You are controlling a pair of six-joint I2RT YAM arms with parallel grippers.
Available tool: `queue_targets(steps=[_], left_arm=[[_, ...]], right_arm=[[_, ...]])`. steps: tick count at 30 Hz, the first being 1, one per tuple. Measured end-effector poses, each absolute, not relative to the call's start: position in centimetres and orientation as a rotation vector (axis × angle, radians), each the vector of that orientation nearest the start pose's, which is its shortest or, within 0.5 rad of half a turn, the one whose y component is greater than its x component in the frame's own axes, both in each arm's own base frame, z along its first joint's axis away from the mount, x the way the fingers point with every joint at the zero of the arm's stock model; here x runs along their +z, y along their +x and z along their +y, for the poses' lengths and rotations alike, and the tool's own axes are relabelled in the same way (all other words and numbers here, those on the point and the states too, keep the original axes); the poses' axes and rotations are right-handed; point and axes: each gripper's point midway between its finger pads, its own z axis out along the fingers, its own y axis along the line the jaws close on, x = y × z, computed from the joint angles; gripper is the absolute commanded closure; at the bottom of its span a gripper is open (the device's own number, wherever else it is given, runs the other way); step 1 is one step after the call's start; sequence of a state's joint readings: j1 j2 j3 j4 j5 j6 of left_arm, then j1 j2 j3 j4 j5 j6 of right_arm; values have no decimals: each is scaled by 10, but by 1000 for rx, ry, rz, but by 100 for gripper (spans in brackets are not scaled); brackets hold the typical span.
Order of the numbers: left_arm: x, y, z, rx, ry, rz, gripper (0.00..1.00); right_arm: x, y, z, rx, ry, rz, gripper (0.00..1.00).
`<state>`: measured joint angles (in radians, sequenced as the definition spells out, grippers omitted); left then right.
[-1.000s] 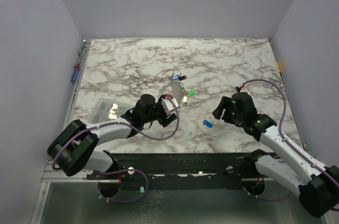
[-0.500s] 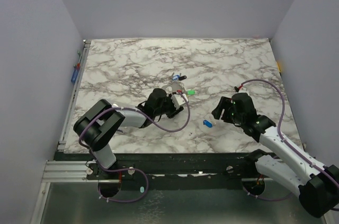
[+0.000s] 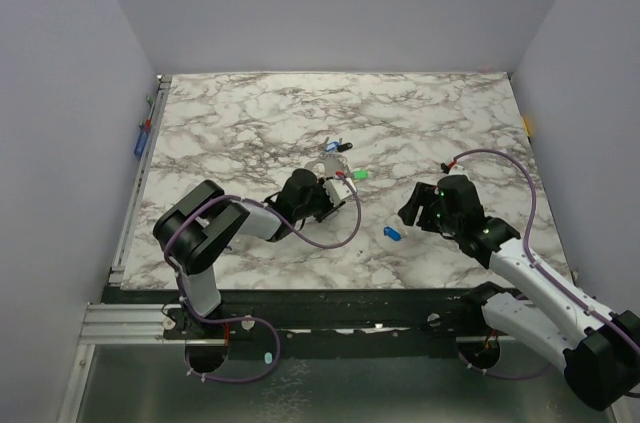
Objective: Put the keys on the keyring
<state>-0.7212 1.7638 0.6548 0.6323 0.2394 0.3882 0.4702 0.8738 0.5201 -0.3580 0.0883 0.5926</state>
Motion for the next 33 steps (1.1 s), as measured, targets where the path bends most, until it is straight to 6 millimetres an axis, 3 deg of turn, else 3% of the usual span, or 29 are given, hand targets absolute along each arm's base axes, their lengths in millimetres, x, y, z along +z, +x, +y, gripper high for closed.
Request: queue_targets(steps=[9,12,27,33], left_arm=[[30,319,-308,-427,1177,1665,83],[31,321,-307,-423,1170,1663,100],[34,317,-302,-415,1161,1654,100],[63,309,-298,-428,1138,1592,100]], right_arm=[[97,236,129,454,183,2313,31],[97,236,129,454,183,2312,31],[97,236,130,454,180,2314,31],[98,235,133,480,152,2309,31]])
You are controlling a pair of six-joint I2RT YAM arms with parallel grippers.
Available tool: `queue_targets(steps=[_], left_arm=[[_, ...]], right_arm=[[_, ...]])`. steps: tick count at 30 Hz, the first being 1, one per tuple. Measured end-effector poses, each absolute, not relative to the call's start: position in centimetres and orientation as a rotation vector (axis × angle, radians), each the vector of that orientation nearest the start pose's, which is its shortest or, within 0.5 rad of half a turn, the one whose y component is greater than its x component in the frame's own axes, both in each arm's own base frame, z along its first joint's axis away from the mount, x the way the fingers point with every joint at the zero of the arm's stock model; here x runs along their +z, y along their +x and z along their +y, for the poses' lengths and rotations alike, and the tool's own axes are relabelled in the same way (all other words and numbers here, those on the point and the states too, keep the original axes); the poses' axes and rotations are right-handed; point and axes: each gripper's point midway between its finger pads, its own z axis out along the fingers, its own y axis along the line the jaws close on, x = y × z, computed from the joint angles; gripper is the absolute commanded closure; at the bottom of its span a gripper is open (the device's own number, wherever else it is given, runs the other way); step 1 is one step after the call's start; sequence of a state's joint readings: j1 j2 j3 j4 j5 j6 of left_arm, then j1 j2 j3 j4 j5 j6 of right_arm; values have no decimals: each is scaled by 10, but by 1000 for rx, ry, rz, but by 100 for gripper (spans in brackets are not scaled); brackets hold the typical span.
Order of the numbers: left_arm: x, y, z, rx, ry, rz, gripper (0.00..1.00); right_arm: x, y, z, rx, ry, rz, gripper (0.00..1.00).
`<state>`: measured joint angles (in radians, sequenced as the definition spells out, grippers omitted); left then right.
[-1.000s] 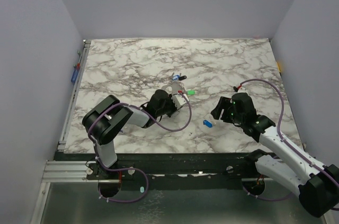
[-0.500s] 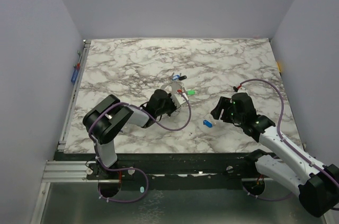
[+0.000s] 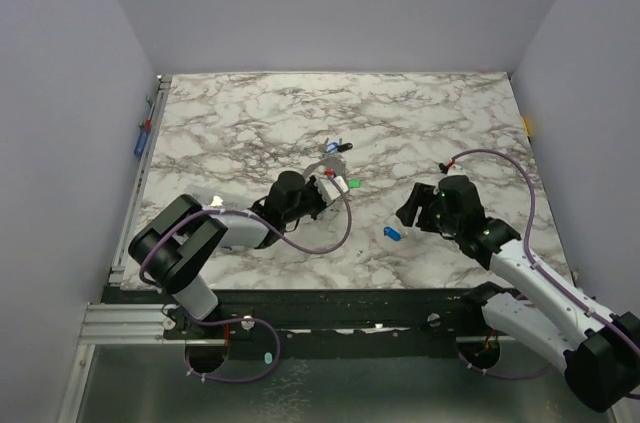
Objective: Put the keys on the keyring
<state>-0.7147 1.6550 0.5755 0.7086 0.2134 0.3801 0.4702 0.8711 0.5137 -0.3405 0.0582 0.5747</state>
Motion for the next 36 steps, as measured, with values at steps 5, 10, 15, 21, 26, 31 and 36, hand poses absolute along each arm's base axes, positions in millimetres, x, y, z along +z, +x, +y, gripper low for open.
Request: queue_targets(steps=[5,10,15,21,26,31,36], left_arm=[[96,299,-295,-457,1118,1508,100],[124,286,-293,-493,1108,1427,100],[161,274,-296,-547,1086,1330,100],[199,256,-297,-624,1071,1228,100],[220,237,-296,-686,1080,1159,100],[240,214,-297,-786,1092,1094,100],[260,194,-295,-860,1100,1029,100]], right_arm=[[106,233,139,529,110,2286,31],[122,230,154,637,20,2238,31],[158,224,181,834,-129,2101,31],[222,209,210,1066,-331,1828,33],[256,195,219,1132,-477,1639,38],[265,180,221,1155,-574,1448,41],[275,172,224,1167,-633,1304,47]])
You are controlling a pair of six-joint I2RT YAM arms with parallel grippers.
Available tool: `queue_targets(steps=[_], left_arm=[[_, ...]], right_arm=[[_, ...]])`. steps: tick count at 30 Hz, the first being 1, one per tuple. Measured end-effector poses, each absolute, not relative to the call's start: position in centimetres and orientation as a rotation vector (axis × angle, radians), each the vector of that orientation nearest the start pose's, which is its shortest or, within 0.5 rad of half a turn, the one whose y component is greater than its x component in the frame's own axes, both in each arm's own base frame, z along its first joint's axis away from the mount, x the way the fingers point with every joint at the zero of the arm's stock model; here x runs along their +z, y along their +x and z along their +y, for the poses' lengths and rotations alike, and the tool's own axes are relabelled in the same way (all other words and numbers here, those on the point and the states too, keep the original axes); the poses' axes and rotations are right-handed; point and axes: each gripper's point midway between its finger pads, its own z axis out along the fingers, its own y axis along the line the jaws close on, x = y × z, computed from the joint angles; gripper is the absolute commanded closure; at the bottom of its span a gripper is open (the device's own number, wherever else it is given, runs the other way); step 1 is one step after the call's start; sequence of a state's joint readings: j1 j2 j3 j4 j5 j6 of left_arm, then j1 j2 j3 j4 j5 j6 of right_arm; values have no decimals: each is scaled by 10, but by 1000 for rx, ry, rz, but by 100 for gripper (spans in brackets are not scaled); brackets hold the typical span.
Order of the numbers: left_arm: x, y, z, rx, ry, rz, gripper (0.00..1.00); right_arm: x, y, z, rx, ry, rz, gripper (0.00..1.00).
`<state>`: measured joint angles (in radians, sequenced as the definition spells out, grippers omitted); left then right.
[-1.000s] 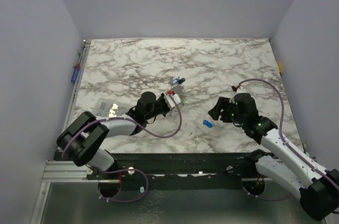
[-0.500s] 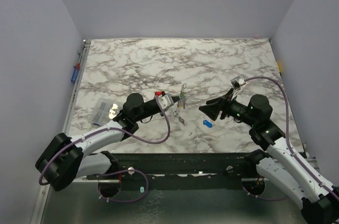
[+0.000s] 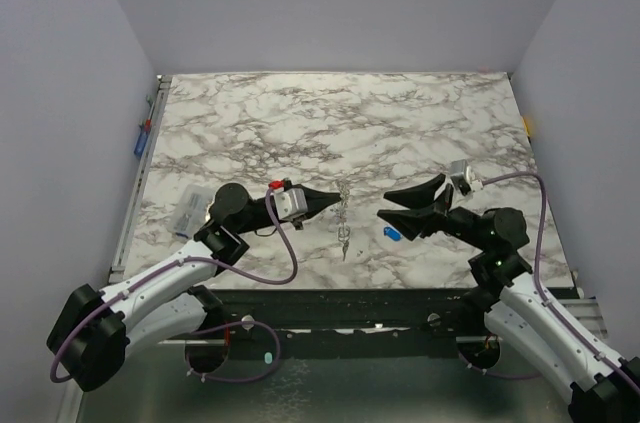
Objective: Put the keys on the keyring
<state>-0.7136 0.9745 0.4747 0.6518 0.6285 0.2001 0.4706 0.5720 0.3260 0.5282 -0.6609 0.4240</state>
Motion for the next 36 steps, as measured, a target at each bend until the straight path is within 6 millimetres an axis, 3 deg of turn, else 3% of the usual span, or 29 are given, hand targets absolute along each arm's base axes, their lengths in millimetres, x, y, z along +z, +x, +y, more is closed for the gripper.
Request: queue_targets(steps=[4,13,17,29,36], left_arm=[[274,180,-293,-903,1105,981,100],[298,165,-289,-969,1073,920,100],[312,158,-287,-995,1046,874,100],[316,146,-280,-1030,1020,849,100],[319,143,-280,-1047,1017,841,100]], right_arm=[[282,168,231,1191,-699,1232,48],[274,152,263,1269,-850,1186,48],[280,149,277,1277,-906,1142,54],[303,146,295,1262,-956,1035,64],[303,142,306,1277,-969,1027,70]])
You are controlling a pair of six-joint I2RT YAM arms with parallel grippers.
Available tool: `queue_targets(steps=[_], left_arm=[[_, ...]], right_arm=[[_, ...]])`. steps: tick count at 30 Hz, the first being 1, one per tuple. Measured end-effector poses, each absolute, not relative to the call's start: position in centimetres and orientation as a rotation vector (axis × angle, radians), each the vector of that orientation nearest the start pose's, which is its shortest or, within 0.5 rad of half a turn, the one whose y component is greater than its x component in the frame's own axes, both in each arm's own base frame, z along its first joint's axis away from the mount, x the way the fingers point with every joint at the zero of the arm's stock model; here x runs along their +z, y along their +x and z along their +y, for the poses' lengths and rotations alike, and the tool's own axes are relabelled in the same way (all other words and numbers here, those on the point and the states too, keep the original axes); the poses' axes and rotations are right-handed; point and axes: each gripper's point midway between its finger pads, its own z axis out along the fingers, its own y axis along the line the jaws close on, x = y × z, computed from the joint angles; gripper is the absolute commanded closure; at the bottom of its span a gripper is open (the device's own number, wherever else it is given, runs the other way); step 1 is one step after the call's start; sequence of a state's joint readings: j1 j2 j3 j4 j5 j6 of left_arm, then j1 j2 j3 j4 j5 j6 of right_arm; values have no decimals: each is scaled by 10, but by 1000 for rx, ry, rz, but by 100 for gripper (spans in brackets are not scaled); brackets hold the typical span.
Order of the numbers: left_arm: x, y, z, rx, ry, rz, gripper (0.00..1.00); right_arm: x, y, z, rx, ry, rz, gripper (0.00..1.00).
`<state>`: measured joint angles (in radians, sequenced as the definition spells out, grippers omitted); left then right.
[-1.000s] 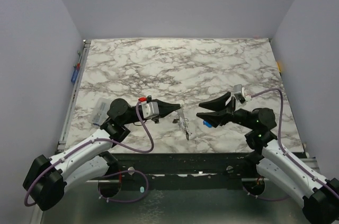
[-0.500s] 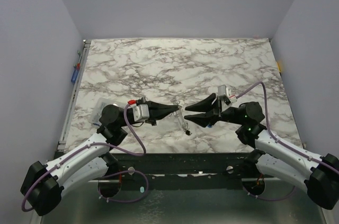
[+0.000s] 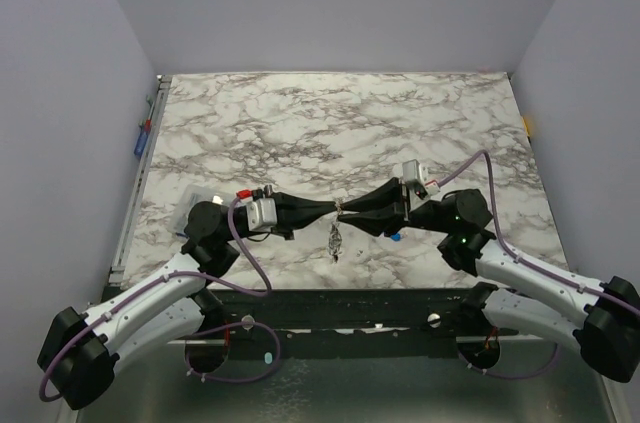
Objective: Put the keys on the keyring
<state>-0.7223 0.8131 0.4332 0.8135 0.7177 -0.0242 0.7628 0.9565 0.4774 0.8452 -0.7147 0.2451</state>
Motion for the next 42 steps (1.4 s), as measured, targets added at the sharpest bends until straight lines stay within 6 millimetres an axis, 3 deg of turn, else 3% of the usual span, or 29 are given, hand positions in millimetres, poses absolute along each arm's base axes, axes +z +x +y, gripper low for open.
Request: queue_targets(steps=[10,16,27,42], left_arm=[[326,137,-278,-1065,1002,815,100],[331,134,-276,-1068,994,798,100],[335,129,-274,-1089,987,790,100],[347,111,-274,-1184,1020,750,100]], right_arm=[[305,141,318,1274,-961,1011,78],[310,140,319,1269,-963,996,57],[343,127,299,1219,-938,924,53],[329,131,296,1182,-952,1021,46]])
